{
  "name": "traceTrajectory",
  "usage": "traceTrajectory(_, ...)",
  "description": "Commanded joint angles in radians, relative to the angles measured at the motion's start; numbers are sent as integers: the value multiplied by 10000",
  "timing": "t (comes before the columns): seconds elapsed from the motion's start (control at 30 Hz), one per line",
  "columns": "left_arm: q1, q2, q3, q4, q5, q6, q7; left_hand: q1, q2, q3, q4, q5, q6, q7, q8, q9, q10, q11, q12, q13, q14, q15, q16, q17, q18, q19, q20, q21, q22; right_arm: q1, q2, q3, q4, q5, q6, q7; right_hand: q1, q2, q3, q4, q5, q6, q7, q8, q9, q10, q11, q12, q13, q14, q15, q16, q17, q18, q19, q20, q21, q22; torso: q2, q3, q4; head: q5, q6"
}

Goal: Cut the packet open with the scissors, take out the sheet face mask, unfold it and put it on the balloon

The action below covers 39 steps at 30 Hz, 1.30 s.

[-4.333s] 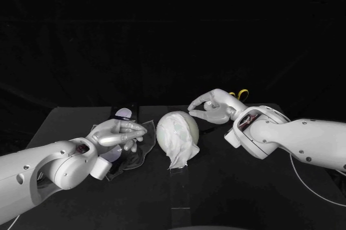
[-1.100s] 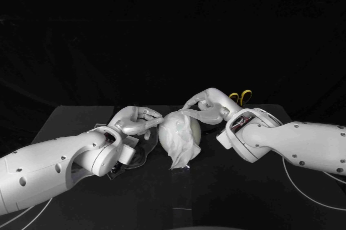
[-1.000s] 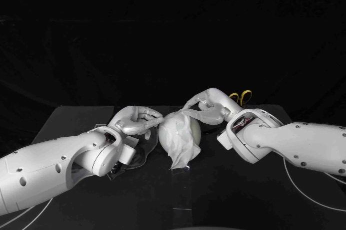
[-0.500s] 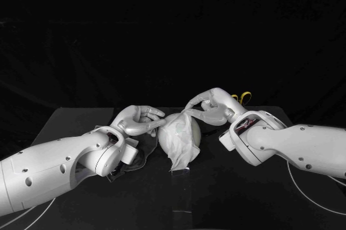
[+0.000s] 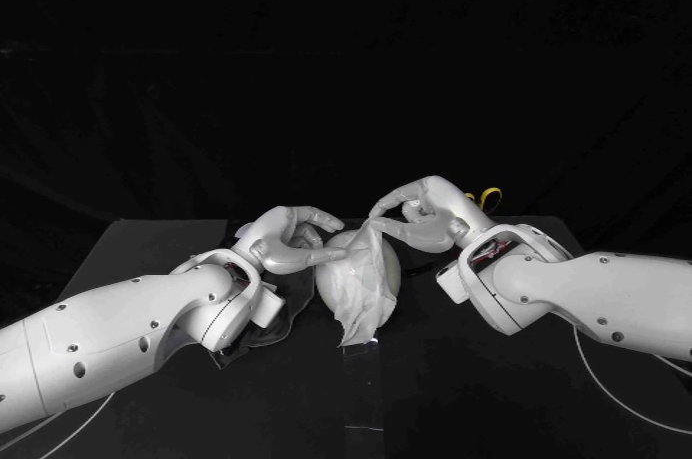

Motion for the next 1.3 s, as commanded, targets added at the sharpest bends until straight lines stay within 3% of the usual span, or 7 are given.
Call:
traceTrajectory(0.03, 10, 83, 27, 77, -1140, 576, 303, -25, 93, -704, 287, -22, 175, -144, -43, -42, 306, -163, -5, -180, 225, -139, 359, -88, 198, 40, -37, 58, 91, 11, 6, 15, 7, -14, -97, 213, 23, 34, 93, -8, 48, 72, 23, 73, 228, 1078, -68, 34, 2630, 1037, -88, 34, 2635, -27, 62, -25, 63, 1863, -10, -4, 18, -1, 80)
traceTrajectory(0.2, 11, 122, 58, 185, -1502, 768, 269, 225, 174, -1817, 1215, -43, 736, -336, -192, -168, 1468, -324, -147, -759, 1006, -380, 1605, -319, 199, 339, -274, 791, 626, 16, 10, 24, -6, -14, -95, 221, 23, 34, 93, -8, 48, 72, 23, 73, 228, 1078, -68, 34, 2630, 1037, -88, 34, 2635, -27, 62, -25, 63, 1863, -17, 1, 10, -12, 187)
traceTrajectory(0.4, 13, 145, 95, 172, -1755, 573, 60, 95, 237, -1999, 1268, -40, 1053, -301, -270, -175, 2159, -271, -166, -962, 1433, -372, 2144, -460, 196, 468, -348, 1211, 927, 19, -34, 32, 76, -15, -103, 283, 22, 29, 109, -20, 49, 71, 22, 80, 235, 1078, -69, 34, 2630, 1037, -88, 34, 2635, -33, 75, -27, 91, 1871, -15, 6, 13, 21, 292)
traceTrajectory(0.47, 15, 184, 107, 89, -1765, 442, -70, 338, 542, -1910, 1198, -38, 1405, -187, -253, -149, 2826, -303, -46, -1028, 1860, -300, 2487, -569, 197, 650, -331, 1539, 1131, 20, -78, 36, 157, -14, -119, 316, 18, 22, 124, -31, 49, 70, 22, 88, 243, 1078, -70, 34, 2630, 1037, -89, 34, 2635, -36, 82, -28, 104, 1875, -8, 2, 6, 19, 317)
traceTrajectory(0.63, 19, 295, 118, -84, -1771, 263, -363, 669, 765, -1902, 1178, -38, 1772, -131, -470, -173, 3399, -306, -320, -1345, 2531, -309, 2764, -555, 138, 1018, -330, 2088, 1731, 23, -134, 41, 288, -14, -147, 355, 18, 22, 124, -31, 49, 70, 22, 88, 243, 1078, -70, 34, 2630, 1037, -89, 34, 2635, -36, 82, -28, 104, 1875, -6, 0, 0, -8, 356)
traceTrajectory(1.03, 32, 406, 122, -182, -2460, 40, -1419, 768, 731, -2000, 1185, -40, 1952, -74, -776, -187, 3707, -310, -523, -1598, 3727, -332, 3168, 173, -102, 2138, -350, 3081, 3149, 31, -216, 68, 458, -14, -254, 450, 10, 8, 155, -54, 49, 71, 20, 104, 258, 1078, -71, 34, 2630, 1037, -90, 34, 2635, -43, 100, -32, 139, 1885, -8, 1, 7, 5, 399)
traceTrajectory(1.3, 34, 359, 121, -164, -2904, 103, -1847, 1589, 1132, -1514, 974, -32, 2244, -194, -883, -167, 3984, -382, -574, -1722, 4297, -415, 3300, 428, -220, 2712, -421, 3566, 3833, 46, -307, 85, 477, -16, -257, 429, 10, 8, 155, -54, 49, 71, 20, 104, 258, 1078, -71, 34, 2630, 1037, -90, 34, 2635, -43, 100, -32, 139, 1885, 0, 0, 18, -29, 447)
